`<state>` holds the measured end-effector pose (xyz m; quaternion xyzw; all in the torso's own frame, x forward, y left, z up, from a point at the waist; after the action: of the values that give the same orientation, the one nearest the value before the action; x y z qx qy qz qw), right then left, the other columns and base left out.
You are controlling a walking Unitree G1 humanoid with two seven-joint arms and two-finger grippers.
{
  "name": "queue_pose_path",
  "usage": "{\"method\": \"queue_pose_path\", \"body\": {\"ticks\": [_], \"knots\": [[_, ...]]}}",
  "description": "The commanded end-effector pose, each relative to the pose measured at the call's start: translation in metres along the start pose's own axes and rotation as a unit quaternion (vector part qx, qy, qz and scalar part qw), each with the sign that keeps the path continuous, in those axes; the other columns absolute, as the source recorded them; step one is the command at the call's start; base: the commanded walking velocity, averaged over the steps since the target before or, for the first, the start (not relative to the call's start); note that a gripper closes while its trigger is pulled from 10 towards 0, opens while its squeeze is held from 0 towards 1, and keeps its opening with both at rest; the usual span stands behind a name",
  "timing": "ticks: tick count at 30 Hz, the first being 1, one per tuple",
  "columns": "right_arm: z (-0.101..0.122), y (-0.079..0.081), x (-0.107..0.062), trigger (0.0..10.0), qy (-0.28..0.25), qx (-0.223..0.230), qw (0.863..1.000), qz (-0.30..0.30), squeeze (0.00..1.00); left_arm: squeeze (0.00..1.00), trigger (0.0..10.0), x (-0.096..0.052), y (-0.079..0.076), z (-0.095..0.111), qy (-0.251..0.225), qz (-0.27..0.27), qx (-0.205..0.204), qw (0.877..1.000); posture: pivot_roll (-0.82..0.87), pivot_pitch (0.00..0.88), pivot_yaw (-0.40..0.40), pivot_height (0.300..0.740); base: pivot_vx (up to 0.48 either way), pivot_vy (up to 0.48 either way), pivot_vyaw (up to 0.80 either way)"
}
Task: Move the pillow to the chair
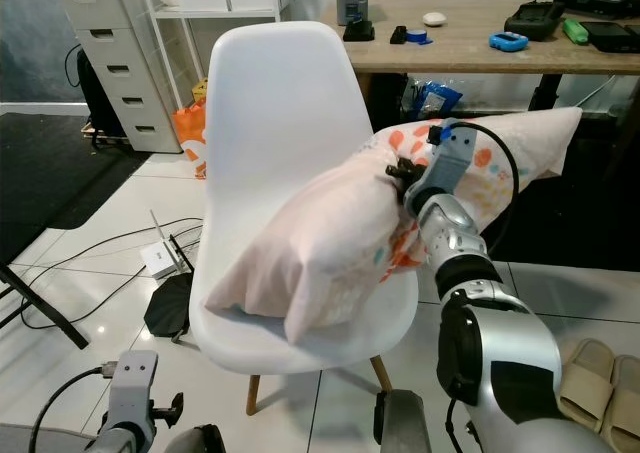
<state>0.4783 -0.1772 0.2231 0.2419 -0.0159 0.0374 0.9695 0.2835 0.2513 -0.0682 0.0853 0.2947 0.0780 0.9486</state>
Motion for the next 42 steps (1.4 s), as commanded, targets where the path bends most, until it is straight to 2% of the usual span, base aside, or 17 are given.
{"method": "queue_pose_path", "body": {"ticks": [1, 4, 6, 8, 9, 12, 14, 18, 22, 25, 30, 33, 35, 36, 39, 40, 42], "knots": [[0.000, -0.004, 0.001, 10.0, 0.001, 0.042, 0.999, -0.019, 0.00, 0.00, 10.0, -0.003, 0.008, -0.008, 0.009, 0.003, 0.016, 1.000, -0.07, 0.083, 0.057, 0.495, 0.000, 0.000, 0.00], [0.018, -0.002, 0.003, 10.0, -0.027, 0.120, 0.992, -0.016, 0.00, 0.00, 10.0, -0.002, 0.008, -0.006, 0.008, 0.003, 0.017, 1.000, -0.07, 0.088, 0.056, 0.485, 0.000, 0.000, 0.00], [0.024, 0.014, 0.006, 10.0, -0.035, 0.162, 0.986, 0.024, 0.00, 0.00, 10.0, -0.002, 0.008, -0.006, 0.008, 0.003, 0.017, 1.000, -0.07, 0.091, 0.057, 0.476, 0.000, 0.000, 0.00], [-0.007, 0.072, 0.005, 10.0, 0.050, 0.122, 0.980, 0.151, 0.00, 0.00, 10.0, -0.002, 0.009, -0.005, 0.007, 0.003, 0.017, 1.000, -0.08, 0.094, 0.059, 0.476, 0.000, 0.000, 0.00], [-0.007, 0.072, 0.005, 10.0, 0.050, 0.122, 0.980, 0.151, 0.00, 0.00, 10.0, -0.002, 0.009, -0.005, 0.007, 0.003, 0.017, 1.000, -0.08, 0.094, 0.059, 0.476, 0.000, 0.000, 0.00], [-0.034, 0.124, -0.006, 10.0, 0.111, 0.076, 0.954, 0.267, 0.00, 0.00, 10.0, -0.002, 0.009, -0.005, 0.006, 0.003, 0.016, 1.000, -0.08, 0.095, 0.055, 0.476, 0.000, 0.000, 0.00], [-0.038, 0.134, -0.009, 10.0, 0.117, 0.064, 0.949, 0.286, 0.00, 0.00, 10.0, -0.002, 0.008, -0.005, 0.006, 0.002, 0.016, 1.000, -0.07, 0.093, 0.054, 0.476, 0.000, 0.000, 0.00], [-0.039, 0.136, -0.007, 10.0, 0.111, 0.067, 0.954, 0.272, 0.00, 0.00, 10.0, -0.002, 0.008, -0.006, 0.007, 0.003, 0.015, 1.000, -0.07, 0.085, 0.052, 0.476, 0.000, 0.000, 0.00], [-0.026, 0.118, 0.001, 10.0, 0.078, 0.079, 0.970, 0.218, 0.00, 0.00, 10.0, -0.003, 0.007, -0.007, 0.008, 0.003, 0.014, 1.000, -0.08, 0.069, 0.045, 0.476, 0.000, 0.000, 0.00], [0.018, 0.090, 0.009, 10.0, -0.002, 0.098, 0.982, 0.163, 0.00, 0.00, 10.0, -0.003, 0.005, -0.008, 0.008, 0.002, 0.014, 1.000, -0.08, 0.058, 0.040, 0.476, 0.000, 0.000, 0.00], [0.059, 0.083, 0.009, 10.0, -0.056, 0.114, 0.978, 0.165, 0.00, 0.00, 10.0, -0.003, 0.005, -0.008, 0.008, 0.001, 0.014, 1.000, -0.08, 0.056, 0.039, 0.476, 0.000, 0.000, 0.00], [0.088, 0.094, 0.007, 10.0, -0.090, 0.124, 0.968, 0.198, 0.00, 0.00, 10.0, -0.003, 0.005, -0.008, 0.008, 0.001, 0.014, 1.000, -0.08, 0.057, 0.041, 0.476, 0.000, 0.000, 0.00], [0.106, 0.123, 0.001, 10.0, -0.095, 0.133, 0.951, 0.264, 0.00, 0.00, 10.0, -0.003, 0.006, -0.008, 0.009, 0.001, 0.015, 1.000, -0.08, 0.056, 0.046, 0.476, 0.000, 0.000, 0.00], [0.106, 0.123, 0.001, 10.0, -0.095, 0.133, 0.951, 0.264, 0.00, 0.00, 10.0, -0.003, 0.006, -0.008, 0.009, 0.001, 0.015, 1.000, -0.08, 0.056, 0.046, 0.476, 0.000, 0.000, 0.00], [0.098, 0.154, -0.004, 10.0, -0.063, 0.111, 0.937, 0.324, 0.00, 0.00, 10.0, -0.003, 0.006, -0.008, 0.009, 0.001, 0.016, 1.000, -0.08, 0.057, 0.047, 0.476, 0.000, 0.000, 0.00], [0.077, 0.180, -0.010, 10.0, -0.025, 0.080, 0.924, 0.372, 0.00, 0.00, 10.0, -0.003, 0.007, -0.009, 0.010, 0.002, 0.016, 1.000, -0.08, 0.053, 0.047, 0.476, 0.000, 0.000, 0.00], [0.064, 0.195, -0.015, 10.0, -0.006, 0.069, 0.912, 0.404, 0.00, 0.00, 10.0, -0.003, 0.007, -0.009, 0.010, 0.002, 0.016, 1.000, -0.08, 0.054, 0.046, 0.476, 0.000, 0.000, 0.00]]}}
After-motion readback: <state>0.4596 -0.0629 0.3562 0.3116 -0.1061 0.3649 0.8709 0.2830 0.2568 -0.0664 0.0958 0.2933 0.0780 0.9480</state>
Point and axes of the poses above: a point about 5 cm out from each wrist's last joint towards the gripper, its own x axis pointing out of the wrist towards the gripper, its own z axis along the axis of the wrist's last joint, y = z × x, the point moved 6 cm from there along x, pointing out of the wrist towards the gripper, and after that the axes turned 5 degrees about x, right-handed, at the moved point
